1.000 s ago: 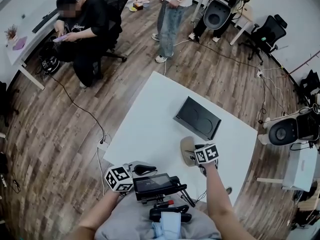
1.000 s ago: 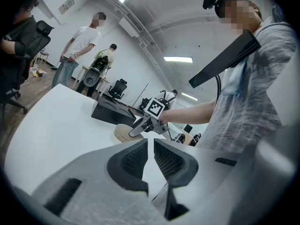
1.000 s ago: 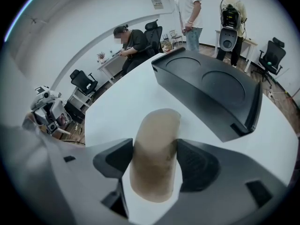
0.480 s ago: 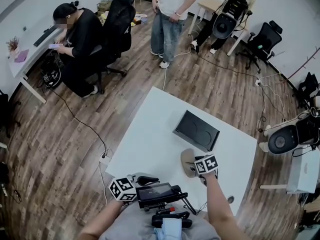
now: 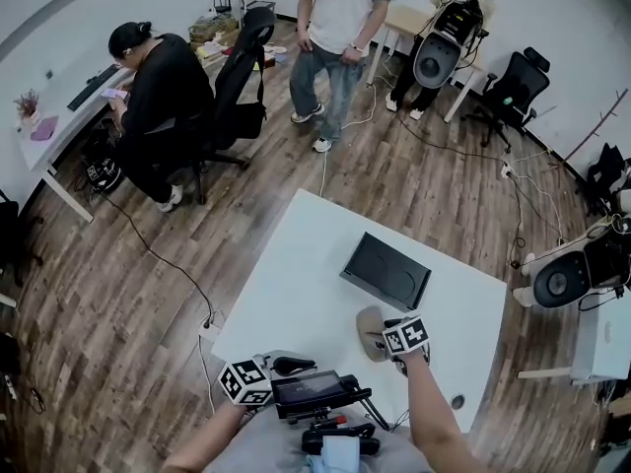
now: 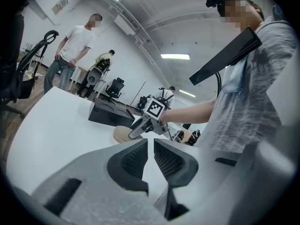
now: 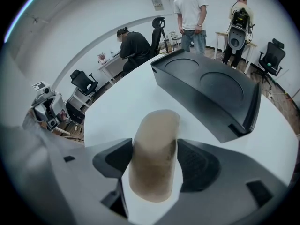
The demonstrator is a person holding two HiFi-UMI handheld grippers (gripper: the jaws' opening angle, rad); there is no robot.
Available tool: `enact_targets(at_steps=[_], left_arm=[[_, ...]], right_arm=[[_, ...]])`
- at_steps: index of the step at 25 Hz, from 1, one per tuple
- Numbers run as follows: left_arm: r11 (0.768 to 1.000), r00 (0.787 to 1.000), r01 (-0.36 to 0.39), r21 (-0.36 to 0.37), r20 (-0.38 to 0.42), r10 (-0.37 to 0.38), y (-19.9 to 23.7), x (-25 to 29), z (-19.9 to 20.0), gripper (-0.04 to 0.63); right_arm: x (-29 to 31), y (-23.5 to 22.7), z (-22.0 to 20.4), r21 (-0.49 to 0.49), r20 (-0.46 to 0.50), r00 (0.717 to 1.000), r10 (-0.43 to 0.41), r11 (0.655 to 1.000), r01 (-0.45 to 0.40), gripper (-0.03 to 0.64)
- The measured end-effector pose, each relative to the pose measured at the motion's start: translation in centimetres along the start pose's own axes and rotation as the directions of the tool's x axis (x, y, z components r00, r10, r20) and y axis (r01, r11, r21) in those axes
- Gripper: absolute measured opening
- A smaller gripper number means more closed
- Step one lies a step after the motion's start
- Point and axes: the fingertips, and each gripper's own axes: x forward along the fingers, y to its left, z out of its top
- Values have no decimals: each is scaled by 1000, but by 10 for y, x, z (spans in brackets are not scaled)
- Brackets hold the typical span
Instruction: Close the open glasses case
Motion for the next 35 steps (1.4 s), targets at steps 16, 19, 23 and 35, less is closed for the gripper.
enact_targets(at_steps=[16,19,23,35], left_arm=[[999,1000,28,24,-12,-28,-4,-3,1,52],[998,998,55,33,-30,-54,-6,0,1,52],[994,993,103,49,-64,-100,-12,10,1,52],[951,939,287,118,-232,-254,-45,51,0,52]], right_arm=[[-83,36,40,-33,348,937,-42,998,57,275],[-119,67,43,22,533,845,35,998,-55,275],[-135,128,22,-19,665,708,239,953,-303,273],[-126,193,-31,-189,619,659,428,895,-404,54]])
